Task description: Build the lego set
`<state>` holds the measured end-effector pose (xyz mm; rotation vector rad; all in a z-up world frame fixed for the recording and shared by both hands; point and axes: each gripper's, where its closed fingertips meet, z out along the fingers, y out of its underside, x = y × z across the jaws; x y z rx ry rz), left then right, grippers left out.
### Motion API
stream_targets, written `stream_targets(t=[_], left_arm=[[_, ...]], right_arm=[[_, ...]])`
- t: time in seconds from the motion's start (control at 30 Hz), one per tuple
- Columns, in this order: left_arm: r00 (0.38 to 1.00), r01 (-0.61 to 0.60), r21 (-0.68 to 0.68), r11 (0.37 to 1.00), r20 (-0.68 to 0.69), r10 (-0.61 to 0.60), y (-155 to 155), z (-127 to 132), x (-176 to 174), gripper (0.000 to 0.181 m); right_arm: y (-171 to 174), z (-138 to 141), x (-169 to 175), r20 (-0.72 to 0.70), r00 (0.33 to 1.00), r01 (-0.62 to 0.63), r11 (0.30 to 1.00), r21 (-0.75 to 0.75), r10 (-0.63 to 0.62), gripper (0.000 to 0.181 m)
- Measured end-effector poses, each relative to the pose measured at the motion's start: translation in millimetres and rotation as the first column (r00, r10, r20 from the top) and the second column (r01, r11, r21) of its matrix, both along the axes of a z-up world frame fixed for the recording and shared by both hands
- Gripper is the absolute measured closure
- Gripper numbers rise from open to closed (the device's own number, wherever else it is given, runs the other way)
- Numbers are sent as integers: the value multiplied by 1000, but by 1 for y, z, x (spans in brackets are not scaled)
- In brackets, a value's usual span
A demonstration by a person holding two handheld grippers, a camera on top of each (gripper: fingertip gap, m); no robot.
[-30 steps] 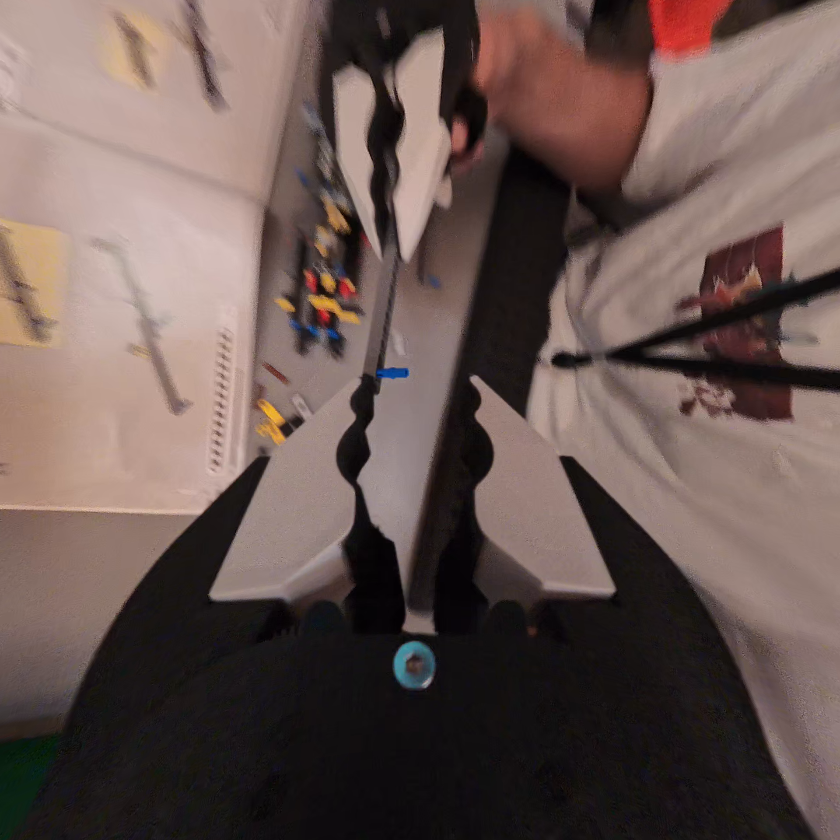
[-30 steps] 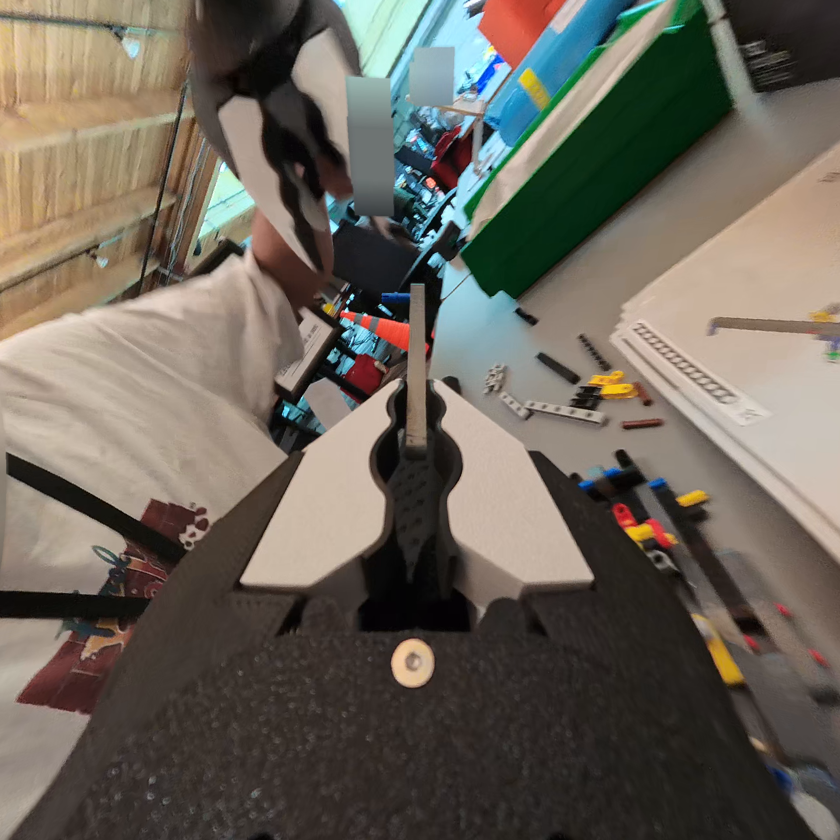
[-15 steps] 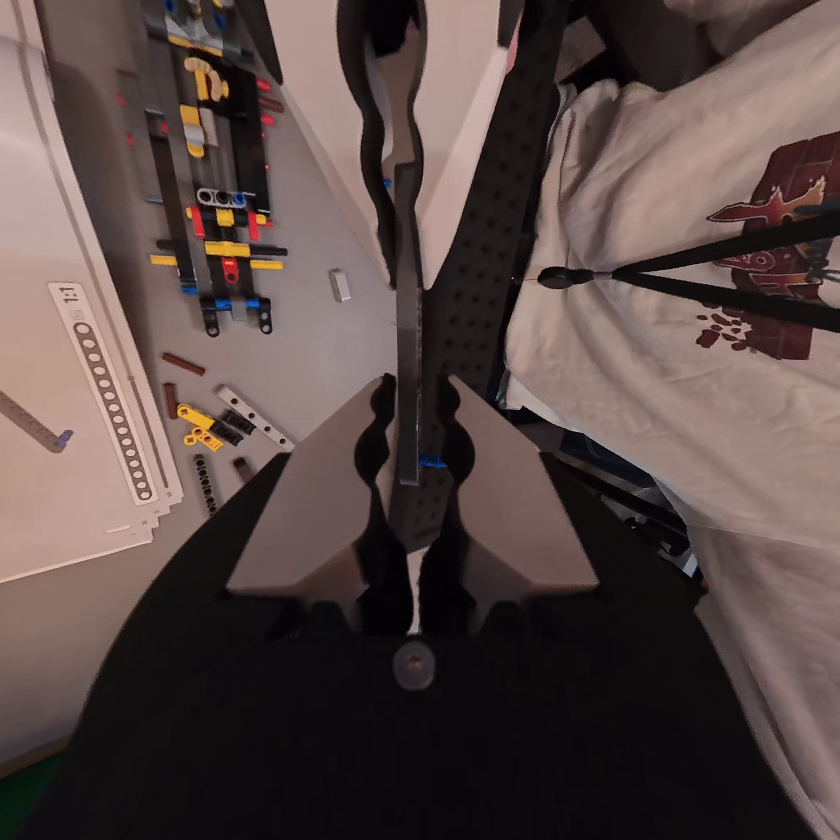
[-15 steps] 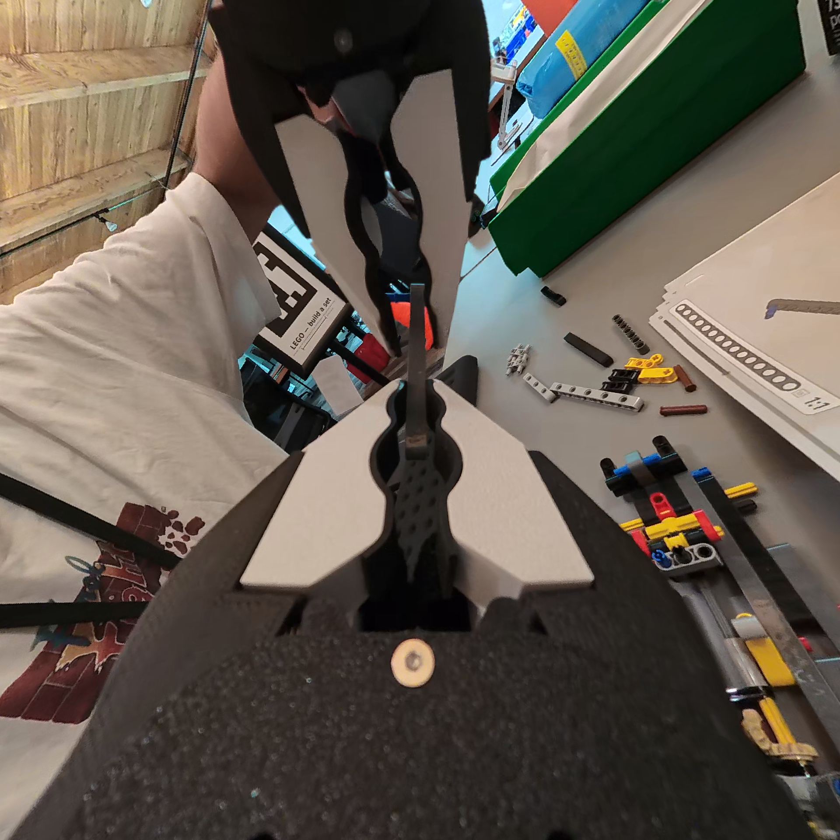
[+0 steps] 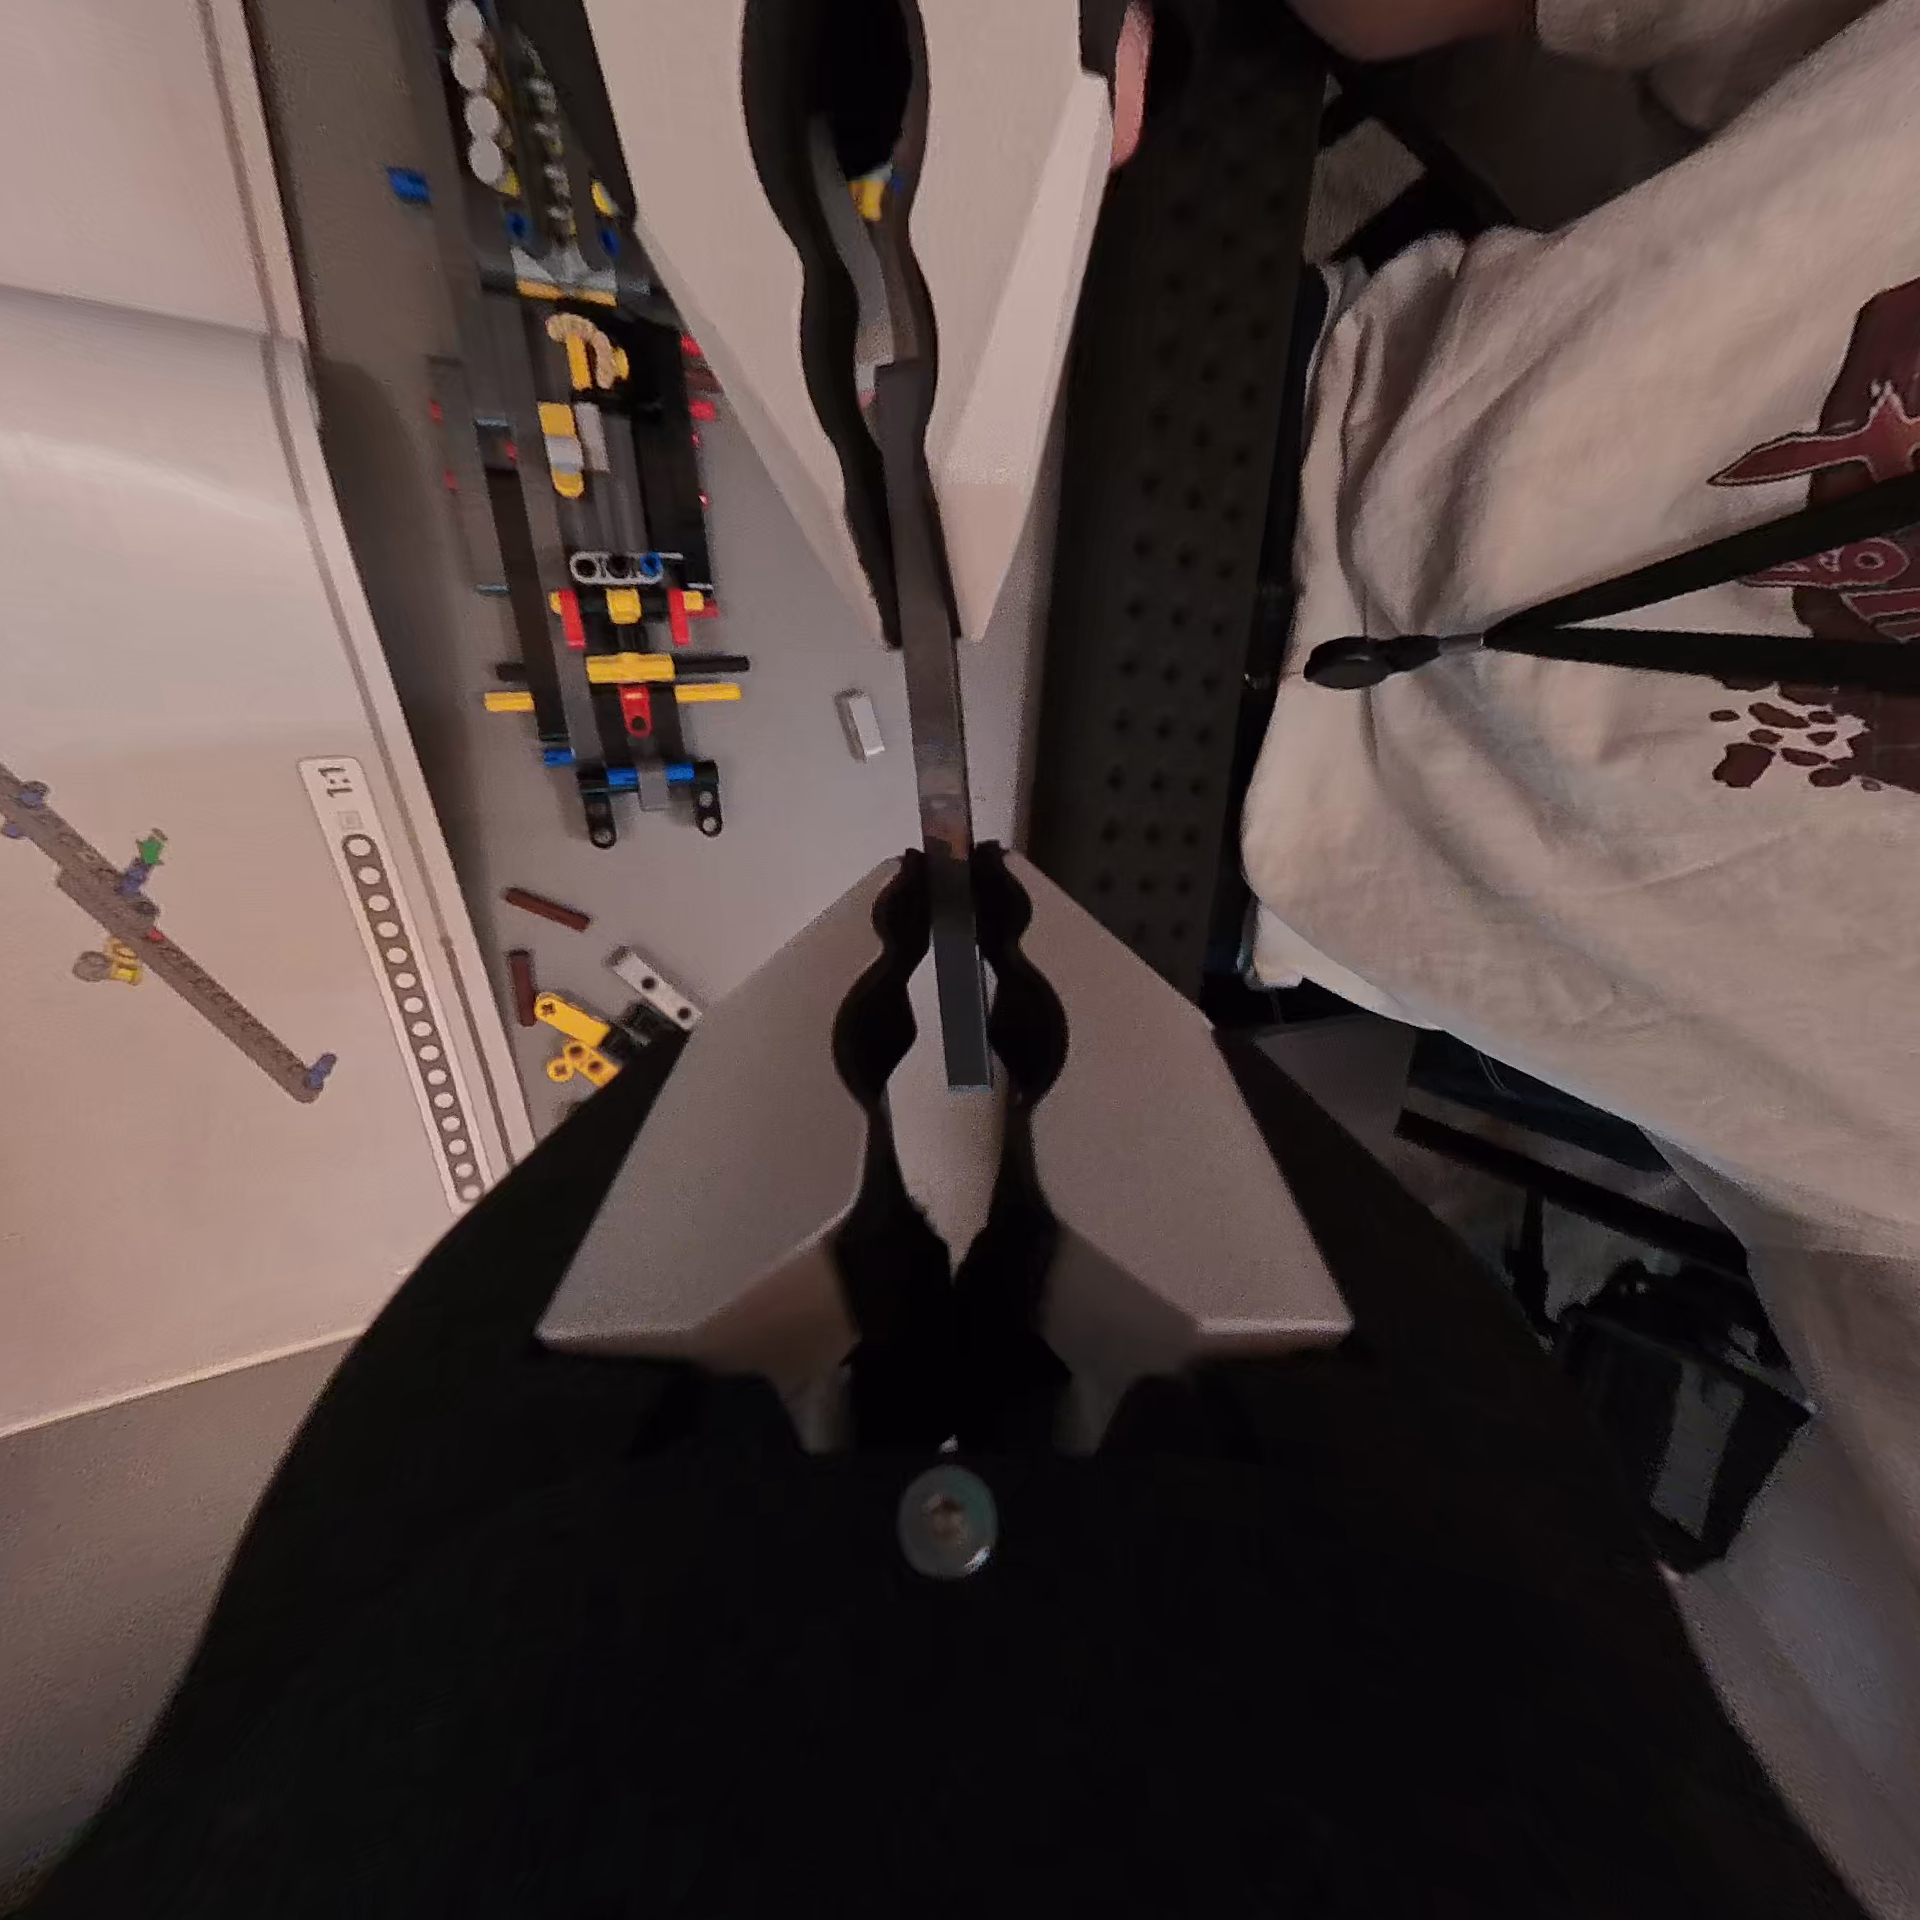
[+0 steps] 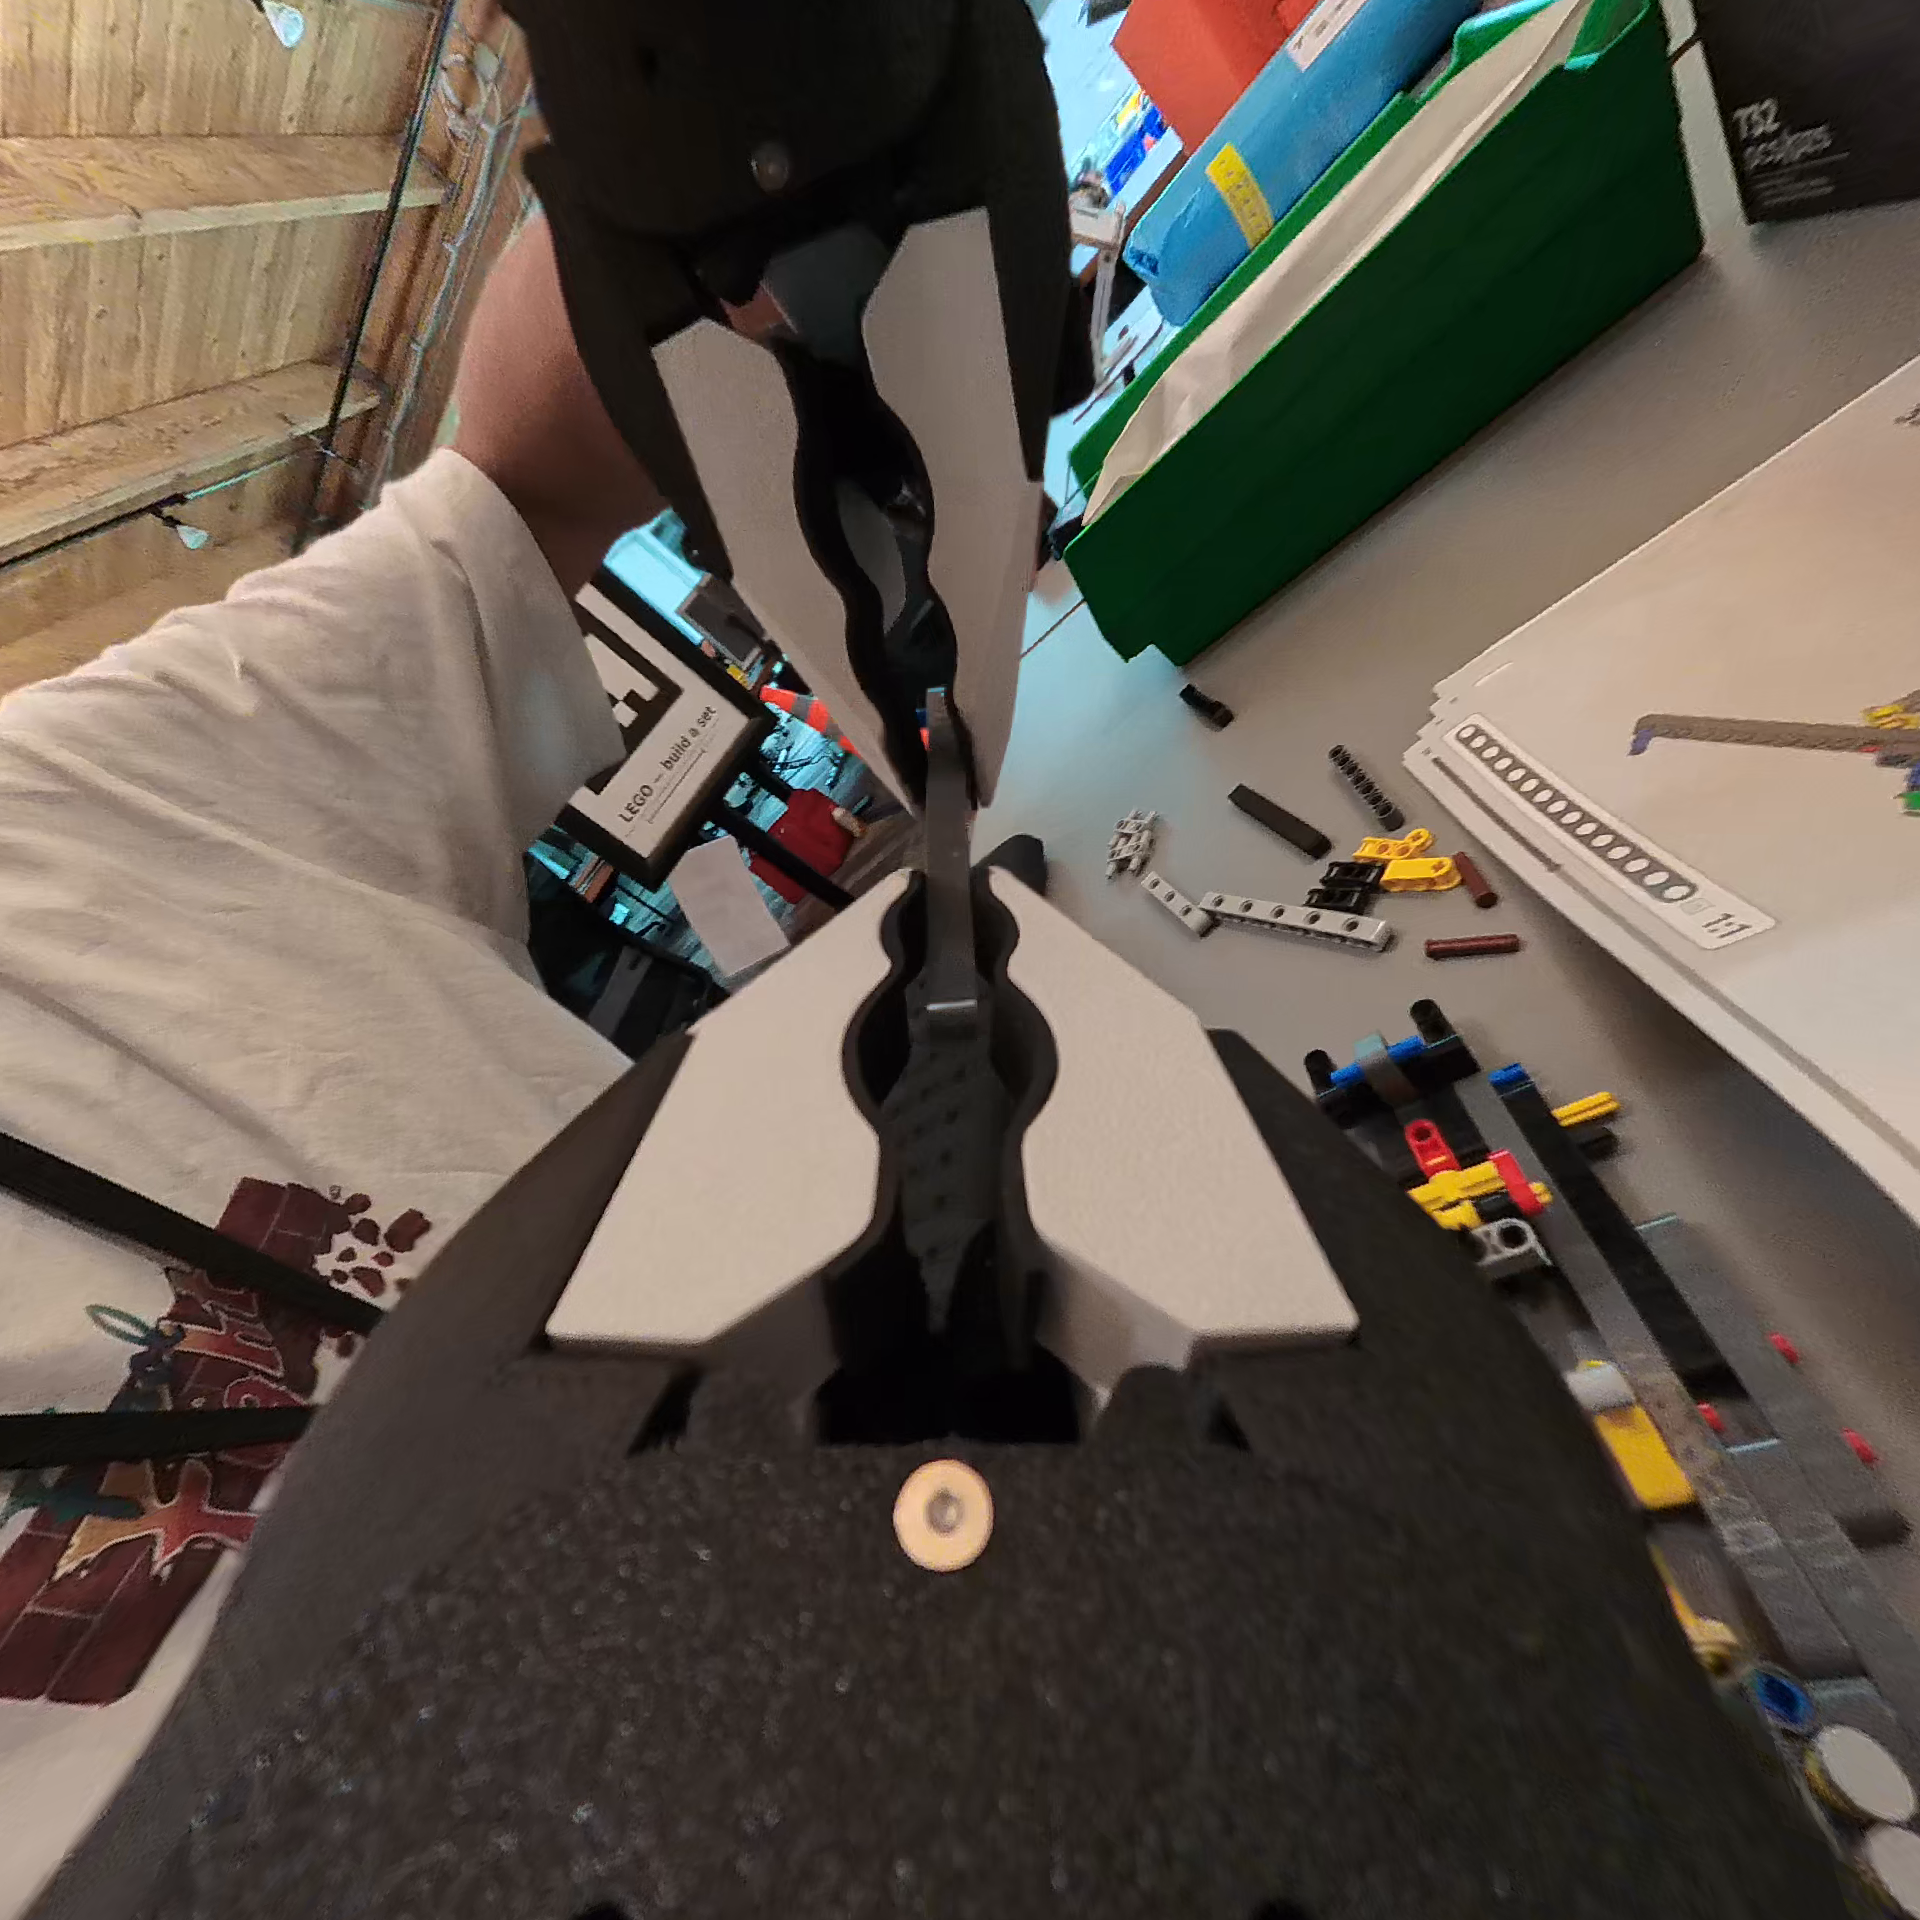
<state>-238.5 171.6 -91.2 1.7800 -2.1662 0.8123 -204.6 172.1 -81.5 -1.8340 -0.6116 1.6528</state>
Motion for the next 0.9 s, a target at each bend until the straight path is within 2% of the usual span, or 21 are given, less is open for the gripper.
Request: stream_targets(t=[0.07, 0.13, 0.23, 0.33, 0.4, 0.47, 0.5, 0.6, 0.63, 0.7, 0.83, 0.9], left_arm=[[997, -45, -3, 999, 62, 46, 4, -1, 6, 174], [983, -124, 26, 992, 139, 120, 16, -2, 14, 174], [899, -304, 45, 952, 345, 271, 40, 2, 36, 175], [697, -542, 21, 840, 570, 435, 73, 3, 54, 175], [521, -700, 7, 714, 689, 504, 99, 0, 55, 174], [368, -832, 0, 554, 748, 553, 128, -5, 40, 174], [298, -879, -14, 477, 765, 571, 142, -8, 30, 174], [153, -908, -144, 394, 761, 630, 161, -20, 13, 175], [136, -912, -149, 382, 769, 624, 165, -28, 10, 174], [189, -898, -129, 421, 751, 633, 160, -46, 11, 174], [239, -877, -94, 472, 766, 597, 157, -54, 15, 174], [230, -868, -122, 481, 760, 607, 158, -53, 17, 175]], right_arm=[[6, 4, 5, -5, 999, 44, 998, 47, -44, 174], [17, 4, 15, 13, 993, 119, 989, 90, -121, 160], [38, 2, 34, 76, 955, 268, 943, 195, -287, 151], [53, 7, 50, 84, 902, 387, 878, 280, -424, 151], [60, 7, 57, 83, 870, 447, 847, 287, -487, 154], [64, 7, 62, 88, 846, 480, 824, 301, -526, 157], [66, 5, 64, 111, 830, 491, 811, 318, -546, 158], [68, -2, 66, 205, 777, 464, 761, 453, -596, 160], [68, -5, 66, 235, 758, 450, 749, 486, -608, 161], [67, -12, 64, 293, 736, 416, 749, 516, -610, 163], [69, -26, 62, 370, 684, 362, 732, 577, -629, 166], [71, -32, 61, 382, 678, 350, 733, 584, -628, 168]])
